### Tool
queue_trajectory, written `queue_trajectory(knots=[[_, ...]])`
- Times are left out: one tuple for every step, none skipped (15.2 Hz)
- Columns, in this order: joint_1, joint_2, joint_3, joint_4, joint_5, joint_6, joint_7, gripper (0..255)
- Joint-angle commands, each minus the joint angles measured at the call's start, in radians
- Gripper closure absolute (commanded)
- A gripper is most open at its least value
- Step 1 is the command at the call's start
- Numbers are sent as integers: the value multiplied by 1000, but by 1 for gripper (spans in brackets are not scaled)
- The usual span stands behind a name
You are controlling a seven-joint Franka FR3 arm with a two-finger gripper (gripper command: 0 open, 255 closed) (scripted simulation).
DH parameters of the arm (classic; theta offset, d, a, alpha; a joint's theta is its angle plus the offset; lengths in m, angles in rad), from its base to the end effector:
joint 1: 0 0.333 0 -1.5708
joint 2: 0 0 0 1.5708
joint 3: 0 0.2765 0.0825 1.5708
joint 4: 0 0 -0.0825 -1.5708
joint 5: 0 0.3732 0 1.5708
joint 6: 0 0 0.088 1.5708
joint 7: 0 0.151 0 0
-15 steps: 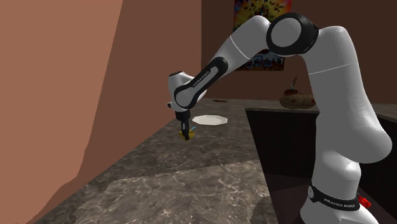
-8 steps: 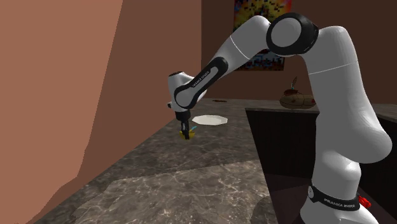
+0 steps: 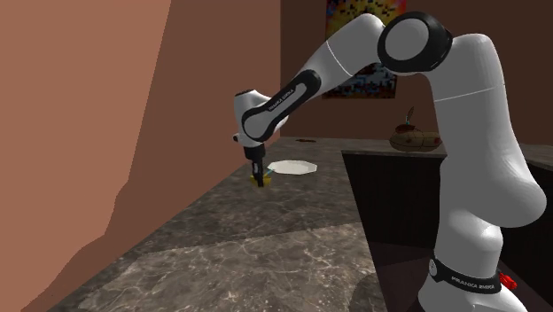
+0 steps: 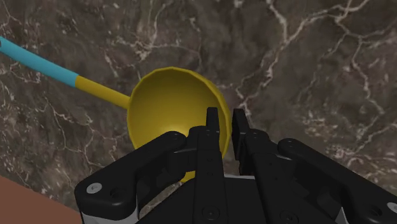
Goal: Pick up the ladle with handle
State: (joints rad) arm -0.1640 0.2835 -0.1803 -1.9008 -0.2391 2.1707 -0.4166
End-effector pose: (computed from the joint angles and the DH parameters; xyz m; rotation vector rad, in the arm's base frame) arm 0.5562 -0.2166 0.2811 2.8962 0.3137 -0.1501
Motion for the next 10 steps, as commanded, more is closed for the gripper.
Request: queue_trajectory(knots=[[-1, -10, 0, 14, 2, -24, -8, 255], [-1, -16, 0, 20, 2, -35, -10, 255], [0, -22, 0, 26, 3, -47, -13, 255], [0, -27, 0, 32, 3, -58, -15, 255], [1, -33, 0, 38, 4, -70, -17, 255], [1, -38, 0, 45, 5, -82, -20, 255], [1, -43, 0, 52, 5, -93, -22, 255], [2, -48, 0, 59, 6, -105, -25, 255], [2, -49, 0, 60, 6, -107, -25, 255], [2, -49, 0, 60, 6, -107, -25, 255]])
